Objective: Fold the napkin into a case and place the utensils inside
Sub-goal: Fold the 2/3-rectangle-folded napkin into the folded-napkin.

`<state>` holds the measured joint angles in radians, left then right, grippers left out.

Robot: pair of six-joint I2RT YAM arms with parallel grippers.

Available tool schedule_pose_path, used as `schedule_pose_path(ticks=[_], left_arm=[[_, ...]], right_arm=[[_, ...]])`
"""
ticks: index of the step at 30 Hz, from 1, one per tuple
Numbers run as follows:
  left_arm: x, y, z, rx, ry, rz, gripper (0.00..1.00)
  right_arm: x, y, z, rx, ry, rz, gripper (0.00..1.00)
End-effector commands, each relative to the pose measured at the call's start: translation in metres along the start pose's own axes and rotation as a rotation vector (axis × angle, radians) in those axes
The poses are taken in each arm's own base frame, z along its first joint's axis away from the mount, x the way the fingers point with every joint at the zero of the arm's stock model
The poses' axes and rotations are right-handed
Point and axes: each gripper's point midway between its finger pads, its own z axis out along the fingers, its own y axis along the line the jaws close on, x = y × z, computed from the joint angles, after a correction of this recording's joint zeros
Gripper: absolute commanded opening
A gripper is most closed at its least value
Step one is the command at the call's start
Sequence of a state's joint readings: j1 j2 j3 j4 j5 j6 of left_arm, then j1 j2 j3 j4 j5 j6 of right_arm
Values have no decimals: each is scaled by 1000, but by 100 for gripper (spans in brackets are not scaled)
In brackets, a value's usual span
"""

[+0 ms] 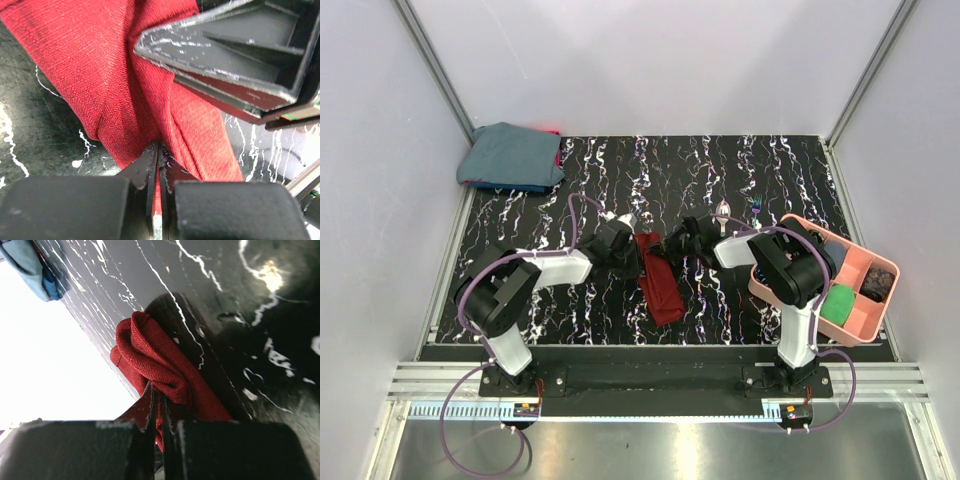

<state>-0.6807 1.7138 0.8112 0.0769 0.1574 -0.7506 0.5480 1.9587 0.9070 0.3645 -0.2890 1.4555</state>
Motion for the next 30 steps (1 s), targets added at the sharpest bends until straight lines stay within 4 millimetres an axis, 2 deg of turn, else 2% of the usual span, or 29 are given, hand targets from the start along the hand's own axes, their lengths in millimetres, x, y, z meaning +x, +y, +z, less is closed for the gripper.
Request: schedule_pose_path(ticks=[1,4,6,7,12,14,15,16,21,24,25,27,30], left_arm=[[19,18,-13,-48,49,47,8],[17,27,-28,-82,43,35,15],[4,21,-41,-74,9,34,24],[3,26,-48,-99,17,31,29],[-27,0,-70,-27,-57,36,50],[-25,-5,-61,-6,-24,40,52],[-31,-12,-59,10,-24,42,53],[-27,-9,-49,-3,-2,34,56],[-36,-17,-34,3,-19,37,63],[-37,-11,-22,-39,3,50,63],[-31,-1,-15,-78,31,44,63],[-27,5,-10,-103,52,30,62],[-19,21,-6,-162,61,-1,55]], right_arm=[[-7,14,10,-44,-47,1,0],[-6,12,12,-44,-42,-30,0],[-6,11,10,-45,-52,-47,0],[-6,7,9,-40,-52,-50,0],[-3,3,8,-46,-39,-79,0],[-2,4,9,-54,-30,-82,0],[-1,4,8,-56,-27,-84,0],[0,5,8,-59,-25,-87,0],[1,9,4,-63,-27,-106,0],[1,12,2,-70,-31,-109,0],[2,15,2,-79,-28,-116,0],[6,16,4,-82,4,-125,0],[10,18,1,-86,21,-156,1]])
